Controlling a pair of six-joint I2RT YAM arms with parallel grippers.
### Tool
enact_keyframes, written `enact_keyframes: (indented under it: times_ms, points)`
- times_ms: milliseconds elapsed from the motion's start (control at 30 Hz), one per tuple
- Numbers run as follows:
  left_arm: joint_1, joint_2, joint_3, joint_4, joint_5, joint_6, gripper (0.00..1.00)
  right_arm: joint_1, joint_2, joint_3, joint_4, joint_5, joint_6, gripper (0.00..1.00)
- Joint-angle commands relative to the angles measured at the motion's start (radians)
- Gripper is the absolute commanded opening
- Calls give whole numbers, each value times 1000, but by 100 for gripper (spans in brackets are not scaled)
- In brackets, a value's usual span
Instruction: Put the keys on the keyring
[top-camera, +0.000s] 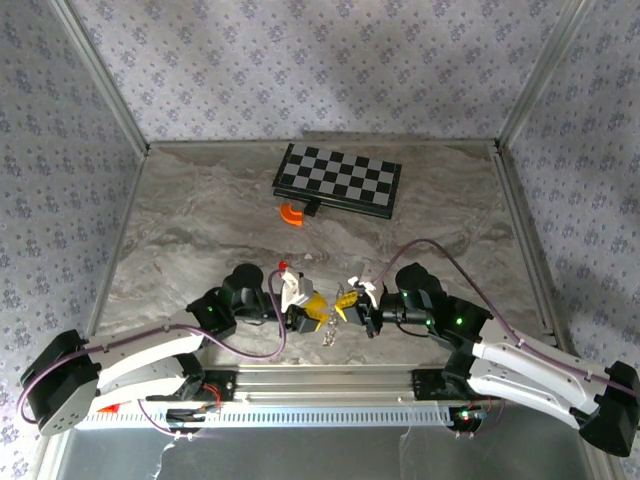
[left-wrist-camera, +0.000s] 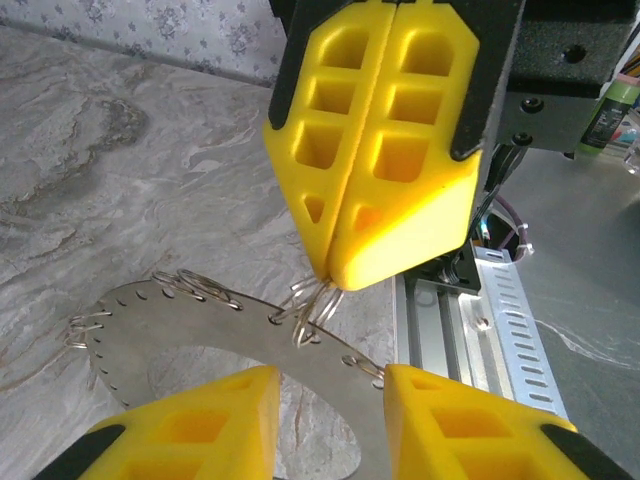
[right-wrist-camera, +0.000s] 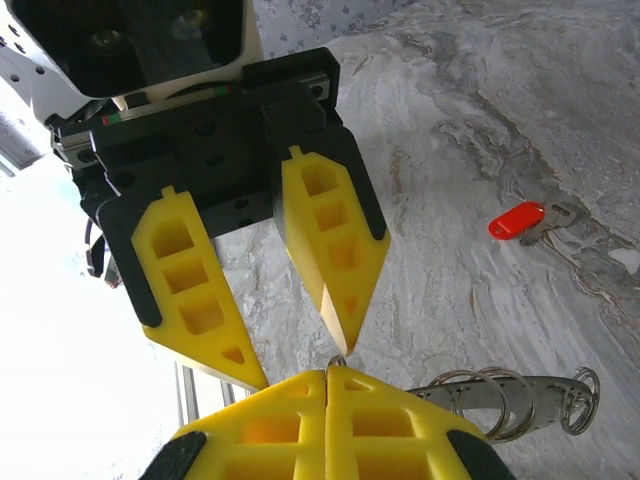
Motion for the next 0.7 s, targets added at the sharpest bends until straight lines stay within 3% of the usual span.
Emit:
enact_keyframes:
  times_ms: [0,667]
  points:
    - [10,12,43,52,34,18,33,-6,-1,42,7,-28,-20,0]
    - [10,45,79,10,78,45,29,-4,5,55,-10,-42,-31,0]
